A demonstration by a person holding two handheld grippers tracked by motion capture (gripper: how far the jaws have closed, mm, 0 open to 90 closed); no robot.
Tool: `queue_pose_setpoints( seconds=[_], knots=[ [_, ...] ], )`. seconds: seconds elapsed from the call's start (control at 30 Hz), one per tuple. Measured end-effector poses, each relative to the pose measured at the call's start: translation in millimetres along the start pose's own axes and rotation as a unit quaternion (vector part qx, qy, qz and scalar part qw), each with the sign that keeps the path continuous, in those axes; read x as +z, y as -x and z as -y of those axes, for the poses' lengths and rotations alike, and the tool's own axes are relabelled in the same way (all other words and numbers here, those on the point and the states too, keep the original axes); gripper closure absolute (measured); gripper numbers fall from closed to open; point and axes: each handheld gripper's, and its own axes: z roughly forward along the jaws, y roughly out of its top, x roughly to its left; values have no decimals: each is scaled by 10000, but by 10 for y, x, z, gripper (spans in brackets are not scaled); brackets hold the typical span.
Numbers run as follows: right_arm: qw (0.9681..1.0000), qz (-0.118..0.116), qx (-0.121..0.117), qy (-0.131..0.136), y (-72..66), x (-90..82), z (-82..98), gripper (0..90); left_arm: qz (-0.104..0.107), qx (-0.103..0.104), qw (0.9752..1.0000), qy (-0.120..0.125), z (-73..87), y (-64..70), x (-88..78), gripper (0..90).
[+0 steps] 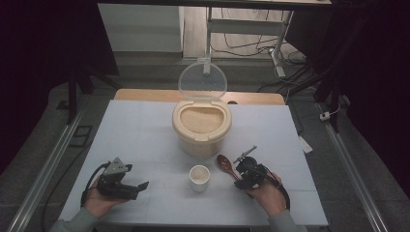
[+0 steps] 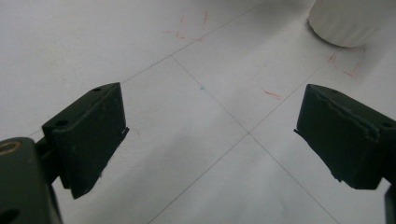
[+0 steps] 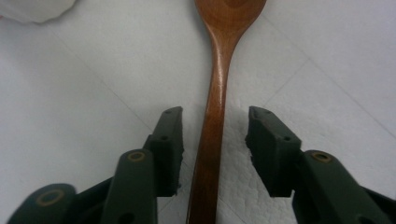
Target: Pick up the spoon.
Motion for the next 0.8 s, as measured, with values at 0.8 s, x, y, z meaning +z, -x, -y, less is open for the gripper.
queue_pose_setpoints(
  seconds=[0.8],
  knots=[
    [9998, 30, 160, -91, -17, 17, -40, 804, 1, 25, 10000, -25, 13, -2, 1, 88]
  ],
)
